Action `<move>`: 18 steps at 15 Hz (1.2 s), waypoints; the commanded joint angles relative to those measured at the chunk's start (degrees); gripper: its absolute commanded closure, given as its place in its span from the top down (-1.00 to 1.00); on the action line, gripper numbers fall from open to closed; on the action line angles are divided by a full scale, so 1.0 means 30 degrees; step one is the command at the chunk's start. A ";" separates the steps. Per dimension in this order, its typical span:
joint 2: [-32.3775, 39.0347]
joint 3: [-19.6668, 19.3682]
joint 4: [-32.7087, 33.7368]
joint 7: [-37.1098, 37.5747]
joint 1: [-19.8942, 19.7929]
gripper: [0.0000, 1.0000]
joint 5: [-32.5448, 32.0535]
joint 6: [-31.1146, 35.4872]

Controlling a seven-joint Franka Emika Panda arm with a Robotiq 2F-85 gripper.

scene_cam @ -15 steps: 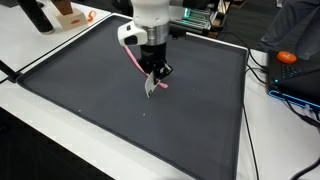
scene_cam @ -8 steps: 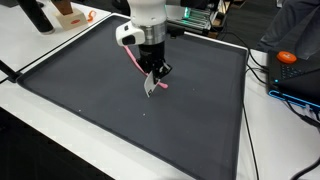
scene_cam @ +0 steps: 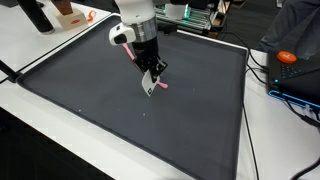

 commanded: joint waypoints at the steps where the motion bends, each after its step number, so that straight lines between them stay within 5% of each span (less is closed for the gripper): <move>1: 0.0833 -0.0053 -0.1738 0.0665 0.0400 -0.98 0.0343 0.0302; 9: 0.0286 -0.1278 -0.2588 0.4794 0.1970 -0.98 -0.0445 0.0647; 18: 0.0127 -0.1849 -0.2925 0.6695 0.2790 -0.98 -0.0957 0.0486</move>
